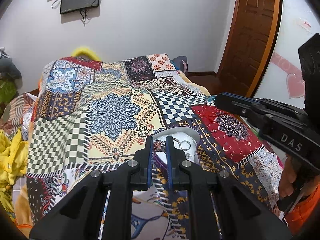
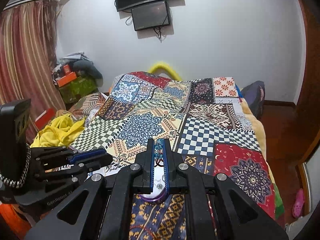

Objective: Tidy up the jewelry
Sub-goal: 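Lower the red bracelet into the purple tin and open the right tool, then withdraw the right tool and move it to the orange beaded bracelet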

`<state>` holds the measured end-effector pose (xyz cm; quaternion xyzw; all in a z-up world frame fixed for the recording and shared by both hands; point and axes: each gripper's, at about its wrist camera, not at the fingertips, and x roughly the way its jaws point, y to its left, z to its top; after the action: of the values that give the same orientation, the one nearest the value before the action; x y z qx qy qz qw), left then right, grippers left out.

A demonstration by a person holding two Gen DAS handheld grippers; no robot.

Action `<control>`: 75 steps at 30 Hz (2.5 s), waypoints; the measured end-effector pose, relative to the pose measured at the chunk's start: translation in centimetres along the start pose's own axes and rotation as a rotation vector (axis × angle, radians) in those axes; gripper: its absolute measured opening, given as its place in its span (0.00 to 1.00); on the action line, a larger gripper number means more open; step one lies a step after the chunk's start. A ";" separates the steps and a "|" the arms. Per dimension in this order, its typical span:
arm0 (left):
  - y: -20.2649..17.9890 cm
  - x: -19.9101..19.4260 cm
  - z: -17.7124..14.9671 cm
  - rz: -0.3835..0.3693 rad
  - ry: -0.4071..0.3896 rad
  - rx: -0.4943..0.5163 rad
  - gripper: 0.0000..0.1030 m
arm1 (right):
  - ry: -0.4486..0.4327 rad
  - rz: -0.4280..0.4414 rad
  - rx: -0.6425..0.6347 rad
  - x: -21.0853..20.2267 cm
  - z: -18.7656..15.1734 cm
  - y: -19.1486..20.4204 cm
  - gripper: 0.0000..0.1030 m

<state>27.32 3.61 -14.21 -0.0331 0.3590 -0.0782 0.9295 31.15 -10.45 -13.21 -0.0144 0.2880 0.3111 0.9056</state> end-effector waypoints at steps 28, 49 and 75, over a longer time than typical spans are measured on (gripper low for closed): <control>0.0 6.7 -0.2 -0.046 0.132 0.041 0.10 | 0.291 0.102 0.026 8.4 -1.6 -2.1 0.07; 0.3 -0.6 -0.5 -0.016 0.065 0.031 0.22 | 0.188 -0.024 -0.073 2.3 -1.2 -0.3 0.27; -3.5 -2.3 -9.4 -0.077 0.235 0.067 0.23 | 0.267 -0.063 -0.057 -1.1 -10.1 -0.2 0.34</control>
<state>18.94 0.47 -19.22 -0.0062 0.4610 -0.1292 0.8779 25.40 -13.27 -21.06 -0.0905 0.3963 0.2859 0.8678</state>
